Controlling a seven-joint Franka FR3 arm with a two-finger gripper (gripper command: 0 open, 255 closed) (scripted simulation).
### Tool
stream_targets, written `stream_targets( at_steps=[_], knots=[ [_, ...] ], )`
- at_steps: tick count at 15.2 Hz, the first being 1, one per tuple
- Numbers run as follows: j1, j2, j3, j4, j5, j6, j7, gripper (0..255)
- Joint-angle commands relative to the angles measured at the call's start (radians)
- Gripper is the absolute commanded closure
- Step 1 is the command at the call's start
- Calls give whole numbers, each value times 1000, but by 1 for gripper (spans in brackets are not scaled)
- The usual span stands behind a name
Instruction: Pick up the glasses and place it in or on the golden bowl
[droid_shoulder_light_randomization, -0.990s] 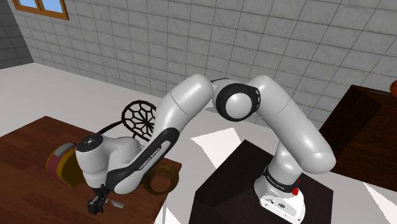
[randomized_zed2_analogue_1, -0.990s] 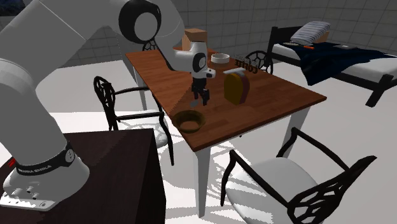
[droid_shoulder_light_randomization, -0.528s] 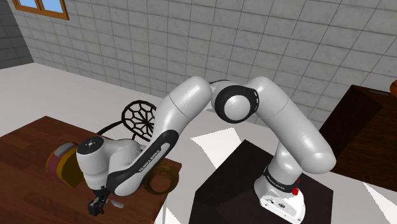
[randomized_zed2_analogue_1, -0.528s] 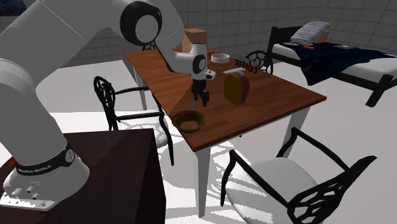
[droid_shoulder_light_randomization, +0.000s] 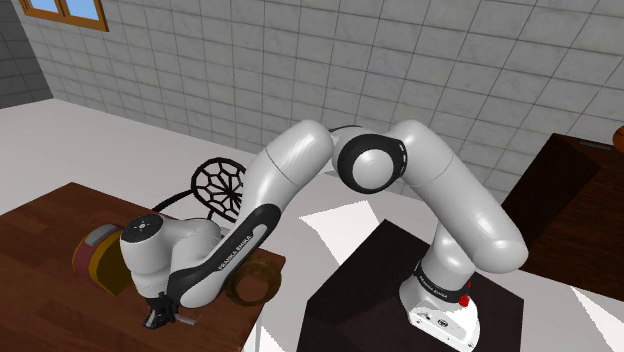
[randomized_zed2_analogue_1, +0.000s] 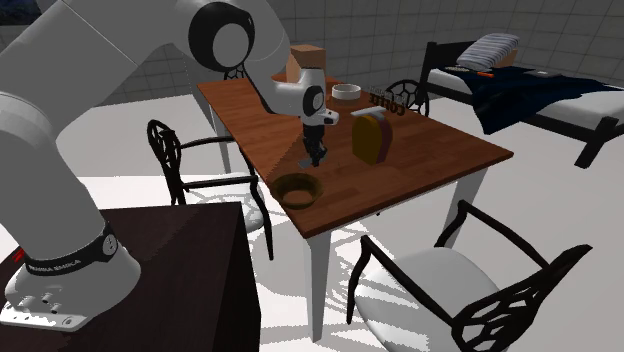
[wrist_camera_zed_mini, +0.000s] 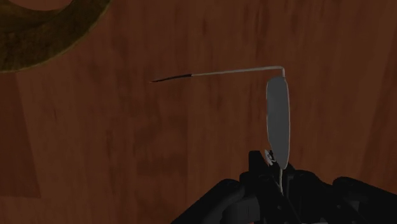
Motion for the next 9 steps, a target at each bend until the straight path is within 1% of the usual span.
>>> stream_targets(
  at_steps=[1, 3, 9],
  knots=[
    [0, 0, 0, -1, 0, 0, 0, 255],
    [0, 1, 0, 1, 0, 0, 0, 255],
    [-13, -62, 18, -26, 15, -37, -8, 255]
  ],
)
